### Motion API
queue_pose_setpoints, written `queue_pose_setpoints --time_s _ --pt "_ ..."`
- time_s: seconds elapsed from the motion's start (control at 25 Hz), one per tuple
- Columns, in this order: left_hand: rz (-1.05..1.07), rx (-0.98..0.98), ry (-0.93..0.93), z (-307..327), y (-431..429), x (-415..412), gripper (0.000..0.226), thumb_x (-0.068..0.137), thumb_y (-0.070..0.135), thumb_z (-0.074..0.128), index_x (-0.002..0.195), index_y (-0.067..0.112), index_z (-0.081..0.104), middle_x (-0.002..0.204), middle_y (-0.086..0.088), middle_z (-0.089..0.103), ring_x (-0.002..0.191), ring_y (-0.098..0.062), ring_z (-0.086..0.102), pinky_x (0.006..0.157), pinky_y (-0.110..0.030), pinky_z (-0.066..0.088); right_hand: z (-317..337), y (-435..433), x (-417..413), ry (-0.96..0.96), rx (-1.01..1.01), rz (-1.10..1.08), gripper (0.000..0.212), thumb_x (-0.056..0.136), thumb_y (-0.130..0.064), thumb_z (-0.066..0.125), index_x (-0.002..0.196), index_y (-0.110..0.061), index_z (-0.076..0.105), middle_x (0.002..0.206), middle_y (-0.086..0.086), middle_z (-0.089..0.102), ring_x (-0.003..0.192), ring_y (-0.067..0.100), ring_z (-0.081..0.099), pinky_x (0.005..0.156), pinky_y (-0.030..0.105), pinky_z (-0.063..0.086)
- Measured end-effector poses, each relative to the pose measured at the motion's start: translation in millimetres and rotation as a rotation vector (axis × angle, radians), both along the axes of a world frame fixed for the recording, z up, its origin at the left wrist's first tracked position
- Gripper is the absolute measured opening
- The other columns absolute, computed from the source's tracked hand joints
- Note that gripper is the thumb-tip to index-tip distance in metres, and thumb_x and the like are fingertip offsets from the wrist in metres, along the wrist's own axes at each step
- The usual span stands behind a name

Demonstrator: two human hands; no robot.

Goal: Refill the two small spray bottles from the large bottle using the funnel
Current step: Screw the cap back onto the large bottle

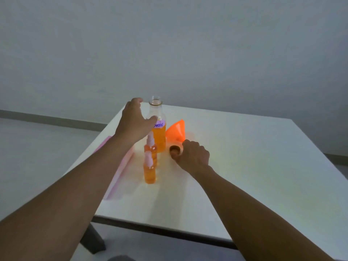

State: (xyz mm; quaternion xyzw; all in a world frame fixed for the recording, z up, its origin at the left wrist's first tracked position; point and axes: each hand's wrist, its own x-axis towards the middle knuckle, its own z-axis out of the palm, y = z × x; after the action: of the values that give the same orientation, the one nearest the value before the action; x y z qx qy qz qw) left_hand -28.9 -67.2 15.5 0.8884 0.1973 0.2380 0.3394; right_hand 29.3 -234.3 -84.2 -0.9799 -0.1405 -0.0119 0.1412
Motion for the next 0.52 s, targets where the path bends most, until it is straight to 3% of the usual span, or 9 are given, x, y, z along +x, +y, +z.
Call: queue_pose_setpoints --time_s 0.12,0.2,0.32,0.4,0.52 --pt "-0.030 -0.058 0.074 -6 15 18 0.092 0.077 0.047 0.080 0.150 0.018 0.033 0.152 -0.004 0.044 0.136 -0.025 0.045 0.099 -0.034 0.042 -8 10 7 0.004 -0.017 -0.013 0.049 0.088 -0.065 0.054 0.105 -0.020 0.062 0.097 0.000 0.064 0.085 0.023 0.065 0.074 0.033 0.052" --pt "-0.073 -0.088 0.107 -11 24 26 0.096 0.072 0.051 0.082 0.149 0.019 0.035 0.151 -0.002 0.046 0.135 -0.024 0.047 0.095 -0.031 0.040 -10 10 6 0.004 0.023 0.017 0.046 0.088 -0.063 0.056 0.107 -0.021 0.062 0.100 -0.001 0.063 0.087 0.022 0.064 0.073 0.033 0.051" --pt "-0.174 -0.104 0.126 -17 31 32 0.086 0.068 0.053 0.084 0.141 0.022 0.049 0.140 0.003 0.057 0.125 -0.018 0.056 0.088 -0.026 0.041 4 5 2 -0.035 0.365 0.158 0.035 0.082 -0.046 0.074 0.106 -0.021 0.069 0.098 -0.005 0.070 0.084 0.016 0.065 0.075 0.033 0.056" --pt "-0.207 -0.129 0.119 -19 33 33 0.077 0.065 0.055 0.085 0.130 0.025 0.059 0.130 0.008 0.063 0.114 -0.013 0.063 0.083 -0.023 0.044 32 4 7 -0.116 0.645 0.232 0.028 0.076 -0.025 0.083 0.102 -0.020 0.073 0.090 -0.008 0.073 0.075 0.010 0.068 0.072 0.023 0.056" --pt "-0.226 -0.167 0.091 -18 35 31 0.076 0.061 0.055 0.088 0.126 0.024 0.064 0.123 0.009 0.066 0.105 -0.010 0.067 0.081 -0.022 0.046 85 12 26 -0.260 0.680 0.267 0.034 0.072 -0.010 0.083 0.104 -0.018 0.073 0.085 -0.007 0.069 0.067 0.005 0.062 0.067 0.007 0.044"
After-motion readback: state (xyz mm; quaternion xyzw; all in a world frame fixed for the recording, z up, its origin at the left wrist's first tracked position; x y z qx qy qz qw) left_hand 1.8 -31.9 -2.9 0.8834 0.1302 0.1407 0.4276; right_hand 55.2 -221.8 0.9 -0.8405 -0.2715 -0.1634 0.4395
